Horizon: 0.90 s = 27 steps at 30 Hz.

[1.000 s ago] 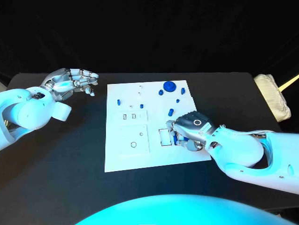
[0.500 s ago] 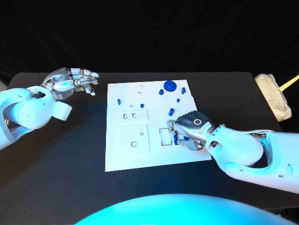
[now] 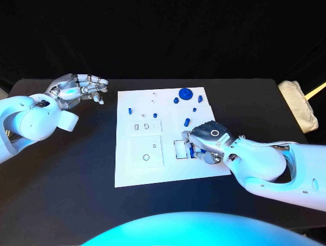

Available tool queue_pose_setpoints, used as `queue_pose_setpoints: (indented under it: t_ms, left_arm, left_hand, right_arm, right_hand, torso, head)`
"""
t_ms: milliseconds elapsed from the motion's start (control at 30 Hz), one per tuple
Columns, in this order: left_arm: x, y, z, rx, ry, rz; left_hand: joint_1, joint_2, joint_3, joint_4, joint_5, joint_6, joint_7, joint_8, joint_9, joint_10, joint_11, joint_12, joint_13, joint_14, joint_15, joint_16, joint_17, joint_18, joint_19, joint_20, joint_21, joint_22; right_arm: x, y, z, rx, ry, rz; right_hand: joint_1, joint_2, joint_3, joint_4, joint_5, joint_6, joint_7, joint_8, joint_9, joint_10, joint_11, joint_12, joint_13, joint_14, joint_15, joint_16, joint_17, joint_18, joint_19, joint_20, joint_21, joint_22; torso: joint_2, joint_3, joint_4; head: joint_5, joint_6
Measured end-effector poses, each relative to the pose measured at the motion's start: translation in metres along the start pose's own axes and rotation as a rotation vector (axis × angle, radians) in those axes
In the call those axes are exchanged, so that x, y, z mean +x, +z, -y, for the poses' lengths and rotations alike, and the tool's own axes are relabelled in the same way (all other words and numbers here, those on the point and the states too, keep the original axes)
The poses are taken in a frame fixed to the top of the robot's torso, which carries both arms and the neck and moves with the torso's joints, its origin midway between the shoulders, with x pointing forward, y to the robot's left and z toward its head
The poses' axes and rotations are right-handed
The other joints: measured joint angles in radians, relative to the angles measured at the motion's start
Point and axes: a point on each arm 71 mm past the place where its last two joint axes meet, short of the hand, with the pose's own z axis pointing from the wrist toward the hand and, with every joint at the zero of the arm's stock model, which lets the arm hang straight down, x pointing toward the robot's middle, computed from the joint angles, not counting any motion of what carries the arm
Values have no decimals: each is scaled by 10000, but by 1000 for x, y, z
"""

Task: Assemble the parts on the task board

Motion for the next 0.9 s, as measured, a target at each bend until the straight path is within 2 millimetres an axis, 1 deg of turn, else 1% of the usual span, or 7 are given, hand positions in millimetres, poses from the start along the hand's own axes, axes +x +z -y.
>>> queue_pose_setpoints:
  t_ms: [100, 167, 467, 500, 700, 900]
  left_arm:
    - [0, 0, 0, -1, 1, 3]
    - [0, 0, 0, -1, 1, 4]
    - [0, 0, 0, -3, 3, 10]
    - [0, 0, 0, -3, 3, 10]
    - [0, 0, 0, -5, 5, 10]
    - [0, 0, 0, -6, 6, 10]
  left_hand:
    - [0, 0, 0, 0, 0, 0, 0, 0, 0, 0, 0, 0, 0, 0, 0, 0, 0, 0, 0, 0, 0, 0]
    - [0, 0, 0, 0, 0, 0, 0, 0, 0, 0, 0, 0, 0, 0, 0, 0, 0, 0, 0, 0, 0, 0]
    - [0, 0, 0, 0, 0, 0, 0, 0, 0, 0, 0, 0, 0, 0, 0, 0, 0, 0, 0, 0, 0, 0]
    - [0, 0, 0, 0, 0, 0, 1, 0, 0, 0, 0, 0, 0, 0, 0, 0, 0, -1, 0, 0, 0, 0]
    - [0, 0, 0, 0, 0, 0, 0, 0, 0, 0, 0, 0, 0, 0, 0, 0, 0, 0, 0, 0, 0, 0]
    - [0, 0, 0, 0, 0, 0, 0, 0, 0, 0, 0, 0, 0, 0, 0, 0, 0, 0, 0, 0, 0, 0]
  right_arm:
    - [0, 0, 0, -8, 1, 10]
    - [-1, 0, -1, -15, 5, 19]
    - [-1, -1, -2, -58, 39, 17]
    - [-1, -1, -3, -63, 43, 18]
    - [-1, -1, -3, -79, 50, 22]
    - [-1, -1, -3, -75, 40, 22]
  right_hand:
    - [-2, -2, -89, -3, 1, 0, 0, 60, 11, 0, 0, 0, 0, 0, 0, 0, 0, 0, 0, 0, 0, 0]
    - [-44, -43, -115, 24, 2, 0, 0, 79, 18, 0, 0, 0, 0, 0, 0, 0, 0, 0, 0, 0, 0, -1]
    - [-61, -60, -128, 36, 1, 0, 0, 78, 27, 0, 0, 0, -1, 0, 0, 0, -1, 1, 0, 0, 0, 6]
    - [-97, -96, -152, 13, 1, 0, 0, 78, 27, 0, 0, 0, -1, 0, 0, 0, -1, 0, 0, 0, 0, 7]
    - [-94, -92, -156, 10, 0, 0, 0, 78, 26, 0, 0, 0, -2, 0, 0, 0, -2, 0, 0, 0, 0, 7]
    - [-94, -92, -156, 10, 0, 0, 0, 78, 26, 0, 0, 0, -3, 0, 0, 0, -2, 0, 0, 0, 0, 6]
  torso:
    - [0, 0, 0]
    - [0, 0, 0]
    - [0, 1, -5]
    - [0, 2, -5]
    - [-2, 7, -6]
    - [0, 4, -6]
  head:
    - [6, -10]
    - [8, -13]
    - [18, -8]
    - [21, -3]
    - [25, 7]
    - [12, 12]
